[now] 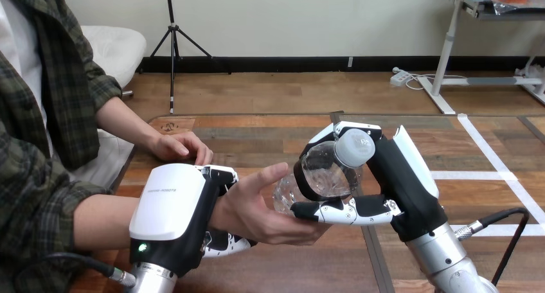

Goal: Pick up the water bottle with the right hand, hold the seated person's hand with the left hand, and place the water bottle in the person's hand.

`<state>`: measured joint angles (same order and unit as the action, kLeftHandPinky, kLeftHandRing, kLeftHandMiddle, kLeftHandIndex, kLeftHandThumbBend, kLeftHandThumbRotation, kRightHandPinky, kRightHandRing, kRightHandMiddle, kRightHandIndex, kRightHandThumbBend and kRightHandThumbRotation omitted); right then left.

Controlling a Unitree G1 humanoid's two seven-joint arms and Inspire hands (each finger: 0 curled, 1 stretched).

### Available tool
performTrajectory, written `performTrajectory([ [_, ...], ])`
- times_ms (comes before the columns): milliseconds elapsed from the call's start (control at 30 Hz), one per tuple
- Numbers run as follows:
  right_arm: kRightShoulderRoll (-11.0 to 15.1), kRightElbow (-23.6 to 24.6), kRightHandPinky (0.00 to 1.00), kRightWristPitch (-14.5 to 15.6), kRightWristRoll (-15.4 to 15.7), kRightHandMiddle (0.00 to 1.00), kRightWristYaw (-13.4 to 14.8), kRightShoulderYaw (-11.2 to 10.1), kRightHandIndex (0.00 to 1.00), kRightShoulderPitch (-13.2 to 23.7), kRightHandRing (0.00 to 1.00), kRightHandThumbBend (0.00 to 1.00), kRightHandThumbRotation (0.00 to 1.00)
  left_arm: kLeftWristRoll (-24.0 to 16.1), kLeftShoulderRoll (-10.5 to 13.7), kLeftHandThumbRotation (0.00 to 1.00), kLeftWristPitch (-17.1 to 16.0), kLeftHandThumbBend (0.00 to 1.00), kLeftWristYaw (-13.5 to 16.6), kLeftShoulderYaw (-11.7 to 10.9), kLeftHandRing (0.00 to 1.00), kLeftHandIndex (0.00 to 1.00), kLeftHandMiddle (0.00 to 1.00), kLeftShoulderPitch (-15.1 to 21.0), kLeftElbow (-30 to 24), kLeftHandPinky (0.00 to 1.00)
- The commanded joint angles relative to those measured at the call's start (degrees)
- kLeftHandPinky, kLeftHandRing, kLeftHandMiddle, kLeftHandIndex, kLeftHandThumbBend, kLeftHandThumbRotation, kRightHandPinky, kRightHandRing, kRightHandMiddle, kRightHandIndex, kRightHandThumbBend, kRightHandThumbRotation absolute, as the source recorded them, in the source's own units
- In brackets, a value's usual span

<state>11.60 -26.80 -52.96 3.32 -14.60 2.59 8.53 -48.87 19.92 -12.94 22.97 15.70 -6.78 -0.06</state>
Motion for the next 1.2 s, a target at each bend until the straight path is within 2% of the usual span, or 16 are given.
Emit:
performTrajectory([
  [0,0.0,4.0,0.33,-0.6,-2.0,0.44,-0.4,0.5,0.47,1.5,0.39,0.71,0.0,1.1,-1.1,0.0,-2.2,0.87,0.6,1.0,0.26,0.28,0.3,1.3,-2.0,0.22],
  [300,0.2,4.7,0.35,-0.7,-3.0,0.44,-1.8,1.1,0.47,0.9,0.39,0.71,0.0,1.0,-1.2,0.0,-2.3,0.88,0.8,1.0,0.26,0.28,0.3,1.4,-1.7,0.22],
  [1167,0.8,5.9,0.34,-1.0,-3.0,0.43,-4.4,2.1,0.47,0.5,0.37,0.7,0.0,0.9,-1.2,0.0,-2.5,0.87,0.9,0.9,0.26,0.28,0.3,1.5,-1.1,0.22],
])
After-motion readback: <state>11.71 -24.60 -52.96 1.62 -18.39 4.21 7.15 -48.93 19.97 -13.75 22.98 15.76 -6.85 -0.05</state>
